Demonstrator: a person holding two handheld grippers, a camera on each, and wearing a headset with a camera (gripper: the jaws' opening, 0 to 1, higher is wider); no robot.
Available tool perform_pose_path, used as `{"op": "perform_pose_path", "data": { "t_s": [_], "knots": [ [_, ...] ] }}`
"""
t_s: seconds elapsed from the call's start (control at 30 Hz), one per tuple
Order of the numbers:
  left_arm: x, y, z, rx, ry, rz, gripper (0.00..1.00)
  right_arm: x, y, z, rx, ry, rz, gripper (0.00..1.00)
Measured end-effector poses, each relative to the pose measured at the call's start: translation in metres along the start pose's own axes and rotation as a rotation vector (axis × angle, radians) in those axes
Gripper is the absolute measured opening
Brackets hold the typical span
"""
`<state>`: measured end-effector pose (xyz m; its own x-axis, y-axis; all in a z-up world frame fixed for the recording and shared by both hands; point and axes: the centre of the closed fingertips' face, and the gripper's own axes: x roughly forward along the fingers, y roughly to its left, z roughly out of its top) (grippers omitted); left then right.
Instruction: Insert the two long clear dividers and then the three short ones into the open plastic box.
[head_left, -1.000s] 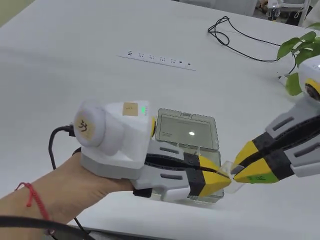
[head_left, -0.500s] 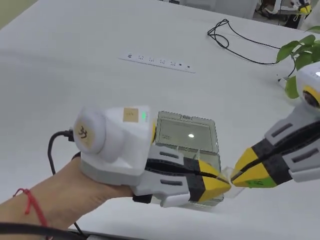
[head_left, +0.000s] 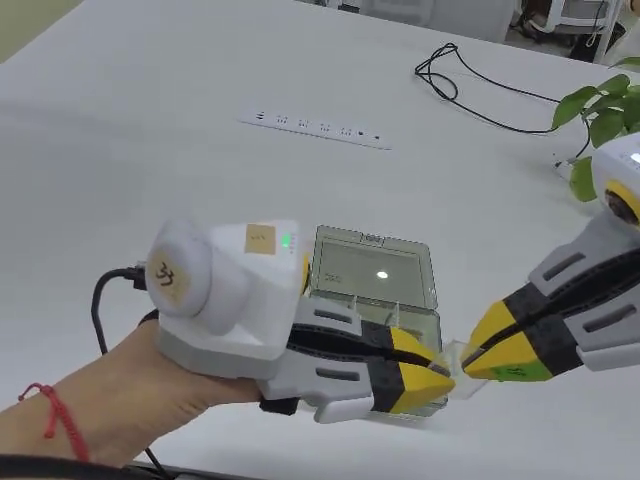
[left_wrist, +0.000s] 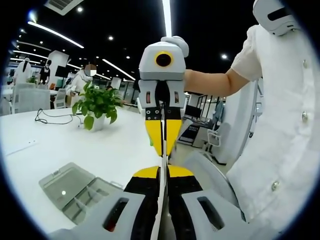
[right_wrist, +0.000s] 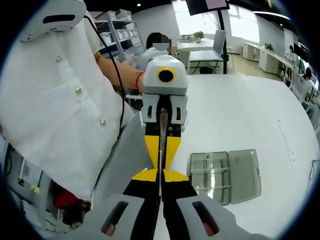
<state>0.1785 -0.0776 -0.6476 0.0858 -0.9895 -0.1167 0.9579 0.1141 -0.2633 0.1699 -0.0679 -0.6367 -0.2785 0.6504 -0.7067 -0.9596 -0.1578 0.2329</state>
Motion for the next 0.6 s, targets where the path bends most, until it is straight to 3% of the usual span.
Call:
{"op": "perform_pose_path", "data": {
  "t_s": [0.6],
  "knots": [
    [-0.022,0.018,-0.012,-0.009,0.032,0.103,0.25,-0.010,-0.020,-0.015,0.007,0.030,-0.065,0.03]
  ]
}}
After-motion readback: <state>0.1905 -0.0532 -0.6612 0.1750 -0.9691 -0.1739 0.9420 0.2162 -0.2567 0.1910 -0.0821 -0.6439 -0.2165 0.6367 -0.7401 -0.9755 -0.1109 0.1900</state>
